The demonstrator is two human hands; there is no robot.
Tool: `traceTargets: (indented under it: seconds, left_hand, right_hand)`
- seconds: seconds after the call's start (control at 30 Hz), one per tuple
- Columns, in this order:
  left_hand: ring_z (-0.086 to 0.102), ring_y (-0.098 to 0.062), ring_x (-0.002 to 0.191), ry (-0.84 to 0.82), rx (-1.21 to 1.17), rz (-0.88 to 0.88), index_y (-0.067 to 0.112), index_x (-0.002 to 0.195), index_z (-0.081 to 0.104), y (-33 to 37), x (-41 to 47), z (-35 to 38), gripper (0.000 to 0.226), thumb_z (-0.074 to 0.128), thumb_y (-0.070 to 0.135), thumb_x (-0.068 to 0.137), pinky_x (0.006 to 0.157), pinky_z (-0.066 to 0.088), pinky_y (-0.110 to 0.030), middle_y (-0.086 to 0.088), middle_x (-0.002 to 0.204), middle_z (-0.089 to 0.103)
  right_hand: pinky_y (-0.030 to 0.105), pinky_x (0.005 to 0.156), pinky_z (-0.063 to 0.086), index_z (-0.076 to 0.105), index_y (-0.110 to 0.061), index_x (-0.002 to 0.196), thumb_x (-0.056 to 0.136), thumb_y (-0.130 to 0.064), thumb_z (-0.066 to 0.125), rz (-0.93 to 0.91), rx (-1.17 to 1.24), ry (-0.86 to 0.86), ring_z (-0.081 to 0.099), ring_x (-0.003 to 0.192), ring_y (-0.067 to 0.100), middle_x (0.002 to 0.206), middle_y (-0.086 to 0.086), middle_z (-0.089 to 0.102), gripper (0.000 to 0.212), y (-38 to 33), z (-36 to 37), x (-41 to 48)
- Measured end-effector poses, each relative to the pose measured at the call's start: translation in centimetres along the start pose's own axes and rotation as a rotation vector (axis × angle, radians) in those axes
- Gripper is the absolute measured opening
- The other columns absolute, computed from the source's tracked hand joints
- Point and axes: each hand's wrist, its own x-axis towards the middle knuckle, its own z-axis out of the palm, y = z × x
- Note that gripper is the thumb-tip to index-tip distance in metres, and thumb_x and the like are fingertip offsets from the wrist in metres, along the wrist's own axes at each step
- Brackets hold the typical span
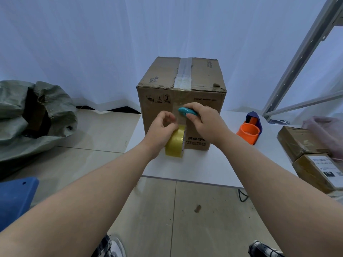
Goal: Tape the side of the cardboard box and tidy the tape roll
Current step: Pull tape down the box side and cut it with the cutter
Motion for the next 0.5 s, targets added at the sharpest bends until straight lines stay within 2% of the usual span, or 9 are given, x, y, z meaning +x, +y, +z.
traceTargets:
  seconds: [0.13,0.3,0.37,0.5]
  left_hand:
    - [0.054,-0.014,0.091,-0.001,0.022,-0.055,0.020,0.112,0.053,-0.3,0.1,0.2,0.022,0.057,0.014,0.090,0.071,0.047,-0.025,0.001,0.104,0.057]
    - [0.053,-0.007,0.085,0.031,0.008,-0.070,0.019,0.118,0.054,-0.1,0.8,0.9,0.026,0.055,0.015,0.092,0.068,0.044,-0.021,0.009,0.095,0.055]
    - [0.052,-0.009,0.084,0.035,-0.001,-0.066,0.019,0.117,0.054,-0.1,1.0,1.0,0.025,0.055,0.014,0.092,0.068,0.044,-0.022,0.008,0.093,0.055]
    - [0.052,-0.011,0.084,0.044,-0.005,-0.055,0.022,0.113,0.055,-0.4,1.2,1.1,0.023,0.055,0.014,0.091,0.069,0.046,-0.023,0.005,0.095,0.055]
  right_hand:
    - [0.025,0.083,0.042,0.052,-0.018,0.125,0.096,-0.018,0.045,-0.005,0.010,-0.017,0.052,0.096,0.015,0.111,0.005,0.064,0.030,-0.2,0.1,-0.1]
    - [0.022,0.075,0.042,0.048,-0.017,0.122,0.098,-0.019,0.041,0.047,0.087,-0.052,0.052,0.091,0.014,0.106,0.001,0.059,0.025,0.0,0.7,-0.1]
    - [0.018,0.070,0.042,0.045,-0.017,0.121,0.099,-0.020,0.039,0.058,0.157,-0.044,0.052,0.089,0.012,0.104,-0.002,0.055,0.023,0.0,0.9,-0.1]
    - [0.023,0.072,0.048,0.041,-0.016,0.119,0.099,-0.022,0.038,0.063,0.241,-0.018,0.054,0.082,0.012,0.103,-0.001,0.054,0.021,0.1,1.0,0.1]
